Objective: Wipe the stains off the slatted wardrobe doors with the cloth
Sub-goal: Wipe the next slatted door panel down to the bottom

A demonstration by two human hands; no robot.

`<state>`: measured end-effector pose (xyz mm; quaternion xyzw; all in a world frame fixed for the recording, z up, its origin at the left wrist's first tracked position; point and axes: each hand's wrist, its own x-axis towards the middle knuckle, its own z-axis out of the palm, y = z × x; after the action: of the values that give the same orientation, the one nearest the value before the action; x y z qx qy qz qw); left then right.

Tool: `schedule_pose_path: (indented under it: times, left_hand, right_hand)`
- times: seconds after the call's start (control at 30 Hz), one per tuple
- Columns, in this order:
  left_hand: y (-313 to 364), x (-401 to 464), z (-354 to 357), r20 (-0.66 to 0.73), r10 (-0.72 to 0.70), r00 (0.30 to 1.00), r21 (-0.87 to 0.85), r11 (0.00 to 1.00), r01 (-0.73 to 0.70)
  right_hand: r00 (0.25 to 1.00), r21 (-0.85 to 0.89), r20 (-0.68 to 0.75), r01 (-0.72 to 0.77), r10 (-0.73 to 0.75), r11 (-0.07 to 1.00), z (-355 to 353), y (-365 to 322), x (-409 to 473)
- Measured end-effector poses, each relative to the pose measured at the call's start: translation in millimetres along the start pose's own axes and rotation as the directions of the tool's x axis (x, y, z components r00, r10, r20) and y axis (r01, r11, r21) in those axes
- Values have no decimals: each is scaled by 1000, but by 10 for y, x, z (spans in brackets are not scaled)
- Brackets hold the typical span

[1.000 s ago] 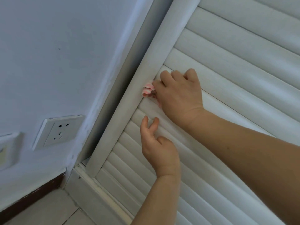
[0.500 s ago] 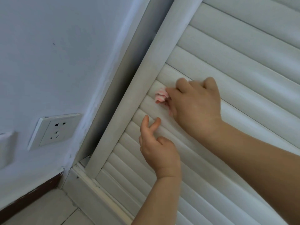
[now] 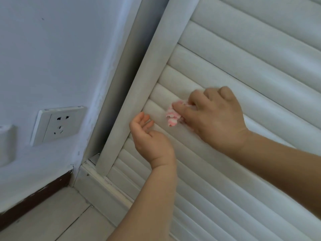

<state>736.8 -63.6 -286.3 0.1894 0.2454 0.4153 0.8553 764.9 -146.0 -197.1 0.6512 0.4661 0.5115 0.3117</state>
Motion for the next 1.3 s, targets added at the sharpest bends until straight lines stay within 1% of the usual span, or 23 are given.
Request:
schedule_pose_path:
  times: [0.07, 0.13, 0.17, 0.2, 0.23, 0.27, 0.3, 0.33, 0.4, 0.43, 0.5, 0.57, 0.63, 0.73, 0.83, 0.9, 0.97, 1.07, 1.13, 1.17, 1.23, 1.3]
  left_hand:
    - [-53, 32, -30, 35, -28, 999, 34, 999, 27]
    - [-17, 25, -29, -4, -25, 1000, 1, 1000, 25]
    - [6, 32, -31, -24, -49, 999, -38, 998, 48]
    - [30, 35, -20, -38, -119, 992, -123, 986, 113]
    - [55, 60, -22, -29, -199, 980, -208, 960, 189]
    - [49, 89, -41, -22, -238, 971, -246, 943, 225]
    - [34, 126, -59, -30, -247, 969, -253, 939, 231]
    - [11, 186, -84, -54, -230, 972, -248, 946, 210]
    - [-23, 282, -126, -87, -191, 978, -202, 964, 170]
    - [-19, 317, -140, -92, -171, 981, -164, 974, 155]
    - [-3, 339, -176, -80, -133, 988, -61, 990, 129]
    - [20, 321, -208, -68, -117, 991, 16, 993, 118]
    - [22, 278, -220, -52, -113, 992, 50, 992, 116]
    - [33, 206, -190, -9, -121, 993, 81, 989, 121]
    - [21, 131, -150, 39, -118, 992, 108, 988, 113]
    - [8, 49, -125, 85, -127, 988, 138, 984, 114]
    - [5, -41, -96, 133, -123, 984, 132, 986, 105]
    - [-2, -121, -47, 186, -100, 978, 123, 989, 78]
    - [-14, -143, -23, 199, -92, 976, 122, 990, 69]
    - [-17, -152, -16, 204, -86, 975, 122, 991, 62]
    - [-16, -177, -6, 221, -70, 973, 131, 991, 42]
    - [-8, -210, -4, 255, -55, 965, 155, 988, 15]
  right_hand:
    - [997, 32, 53, 48, -49, 998, -37, -84, -187]
    - [994, 51, 80, 67, -71, 996, -85, -135, -287]
    - [994, 51, 79, 70, -74, 996, -101, -141, -286]
    - [995, 40, 67, 67, -69, 997, -102, -127, -241]
    - [998, 10, 49, 46, -46, 999, -95, -101, -153]
    - [1000, -39, 23, -8, 9, 999, -76, -69, -39]
    - [997, -85, -7, -78, 78, 993, -39, -33, 95]
    - [991, -129, -23, -135, 133, 982, 1, -8, 250]
    - [987, -185, 3, -160, 164, 970, 67, -12, 461]
    - [989, -191, 43, -128, 139, 973, 94, -47, 504]
    - [997, -173, 66, -36, 48, 984, 151, -181, 431]
    - [998, -87, 68, 19, -13, 996, 152, -337, 255]
    - [994, -25, 99, 46, -44, 999, 128, -442, 29]
    - [991, 13, 125, 50, -51, 999, 32, -535, -338]
    - [970, 39, 220, 100, -106, 994, -107, -554, -675]
    - [960, 43, 249, 122, -129, 992, -205, -477, -822]
    - [972, 19, 218, 81, -83, 997, -303, -311, -857]
    - [991, -69, 111, -69, 77, 995, -390, 28, -791]
    - [982, -101, 53, -176, 182, 979, -409, 152, -772]
    - [977, -105, 39, -204, 209, 973, -410, 149, -803]
    - [981, -83, 71, -173, 179, 981, -420, 51, -978]
    - [982, -33, 167, -79, 83, 996, -475, -81, -1259]
